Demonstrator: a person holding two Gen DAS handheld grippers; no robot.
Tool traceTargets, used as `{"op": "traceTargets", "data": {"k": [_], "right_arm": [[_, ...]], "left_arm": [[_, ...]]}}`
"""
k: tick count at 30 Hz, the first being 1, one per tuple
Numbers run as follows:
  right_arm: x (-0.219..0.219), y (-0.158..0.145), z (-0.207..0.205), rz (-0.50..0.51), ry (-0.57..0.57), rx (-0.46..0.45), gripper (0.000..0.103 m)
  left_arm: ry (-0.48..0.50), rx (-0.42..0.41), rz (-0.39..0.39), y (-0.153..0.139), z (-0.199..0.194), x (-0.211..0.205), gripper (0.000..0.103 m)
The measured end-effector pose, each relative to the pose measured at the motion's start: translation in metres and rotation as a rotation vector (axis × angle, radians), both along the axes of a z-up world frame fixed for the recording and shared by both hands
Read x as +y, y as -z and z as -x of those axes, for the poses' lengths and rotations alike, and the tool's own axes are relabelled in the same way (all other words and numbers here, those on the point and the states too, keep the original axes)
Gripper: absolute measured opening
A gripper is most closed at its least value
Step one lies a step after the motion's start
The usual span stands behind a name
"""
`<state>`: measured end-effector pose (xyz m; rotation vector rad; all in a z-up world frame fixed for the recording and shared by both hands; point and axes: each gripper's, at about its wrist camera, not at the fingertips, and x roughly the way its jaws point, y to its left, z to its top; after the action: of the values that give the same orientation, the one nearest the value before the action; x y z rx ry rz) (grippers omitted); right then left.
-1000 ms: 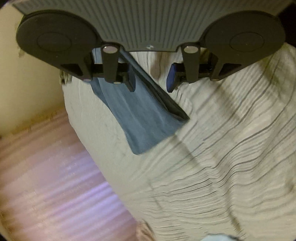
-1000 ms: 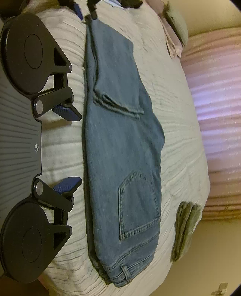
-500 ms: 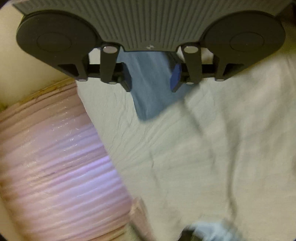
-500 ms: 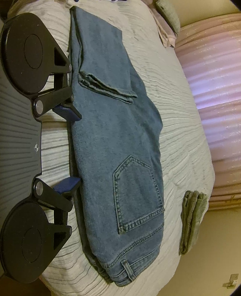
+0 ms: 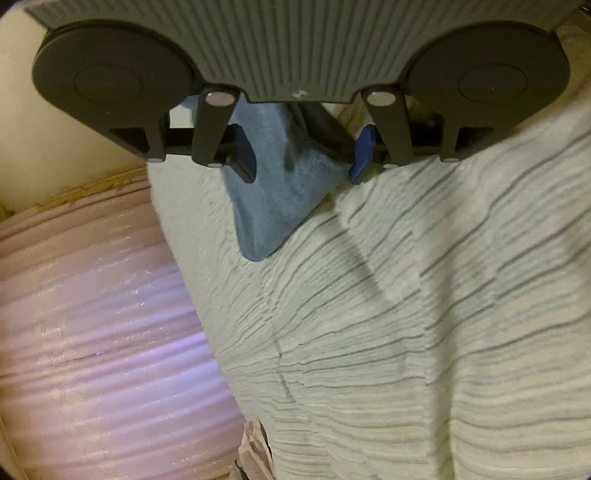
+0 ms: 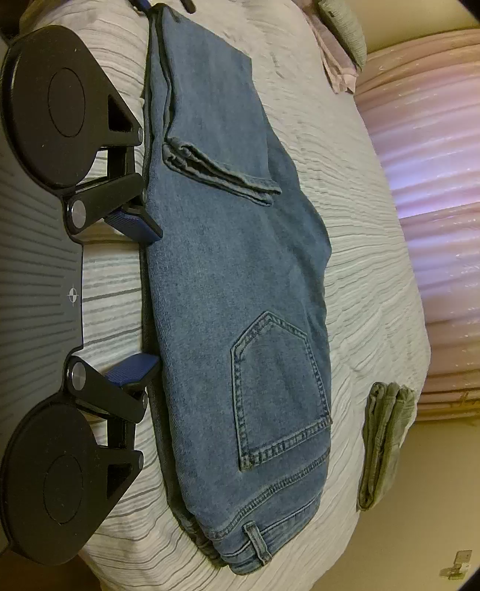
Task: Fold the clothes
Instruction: 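Lift the leg ends with the left gripper while the right gripper grasps the jeans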
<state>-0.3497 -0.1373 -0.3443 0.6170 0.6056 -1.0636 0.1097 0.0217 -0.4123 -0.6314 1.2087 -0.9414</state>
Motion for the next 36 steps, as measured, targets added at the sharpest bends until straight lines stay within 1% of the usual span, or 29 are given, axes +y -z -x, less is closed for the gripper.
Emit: {"op": "traceTargets", "data": {"k": [1,2,3,5,8,10,11,12,13,15,16,17,18,20,21,23,27,29,32,34,36], "right_arm": [[-0.001,0.000,0.000,0.000,0.001,0.000,0.070],[-0.001,0.001,-0.001,0.000,0.001,0.003,0.070],[-0.001,0.001,-0.002,0.000,0.001,0.006,0.070],[-0.002,0.001,-0.003,0.000,-0.001,0.009,0.070],[-0.002,0.001,0.001,-0.001,-0.002,-0.006,0.070],[-0.002,0.001,0.004,-0.001,0.003,-0.019,0.070],[-0.002,0.001,0.005,0.000,0.004,-0.023,0.070],[-0.002,0.001,0.007,0.000,0.006,-0.027,0.070],[-0.002,0.001,0.008,0.001,0.007,-0.031,0.070],[-0.003,0.000,0.011,0.001,0.005,-0.042,0.070],[-0.003,-0.001,0.015,0.006,0.009,-0.051,0.070],[-0.004,-0.002,0.018,0.010,0.014,-0.061,0.070],[-0.004,-0.004,0.021,0.014,0.018,-0.070,0.070],[-0.006,-0.005,0.031,0.022,0.038,-0.089,0.070],[-0.008,-0.006,0.036,0.027,0.053,-0.098,0.070],[-0.010,-0.008,0.049,0.041,0.087,-0.122,0.070],[-0.014,-0.015,0.080,0.081,0.169,-0.168,0.070],[-0.016,-0.019,0.097,0.099,0.215,-0.191,0.070],[-0.019,-0.026,0.126,0.121,0.293,-0.233,0.070],[-0.020,-0.030,0.143,0.133,0.345,-0.258,0.070],[-0.020,-0.032,0.161,0.141,0.400,-0.288,0.070]], "left_arm": [[0.007,-0.017,0.005,0.000,0.003,0.000,0.048],[0.010,-0.027,0.008,0.002,0.007,0.002,0.045],[0.007,-0.019,0.014,0.006,0.011,0.005,0.044],[-0.029,0.012,0.039,0.014,0.021,0.009,0.035],[-0.102,0.035,0.071,0.019,0.028,0.009,0.036],[-0.141,0.050,0.097,0.019,0.031,0.005,0.041],[-0.148,0.051,0.116,0.017,0.033,0.002,0.041],[-0.145,0.047,0.131,0.015,0.036,-0.002,0.041],[-0.126,0.028,0.123,0.013,0.038,-0.008,0.041],[-0.076,-0.025,0.083,0.011,0.043,-0.019,0.041],[-0.062,-0.052,0.056,0.011,0.044,-0.023,0.034],[-0.057,-0.079,0.023,0.010,0.045,-0.026,0.018],[-0.052,-0.106,-0.009,0.009,0.046,-0.029,0.017],[-0.030,-0.179,-0.026,-0.001,0.049,-0.033,0.013],[-0.007,-0.243,-0.035,-0.011,0.053,-0.037,0.012],[0.054,-0.401,-0.041,-0.037,0.063,-0.049,0.011],[0.181,-0.649,0.012,-0.093,0.092,-0.073,0.011],[0.266,-0.770,0.076,-0.124,0.118,-0.087,0.011],[0.430,-0.920,0.201,-0.165,0.175,-0.112,0.012],[0.550,-0.974,0.292,-0.181,0.217,-0.127,0.014],[0.697,-0.992,0.376,-0.186,0.265,-0.146,0.020]]}}
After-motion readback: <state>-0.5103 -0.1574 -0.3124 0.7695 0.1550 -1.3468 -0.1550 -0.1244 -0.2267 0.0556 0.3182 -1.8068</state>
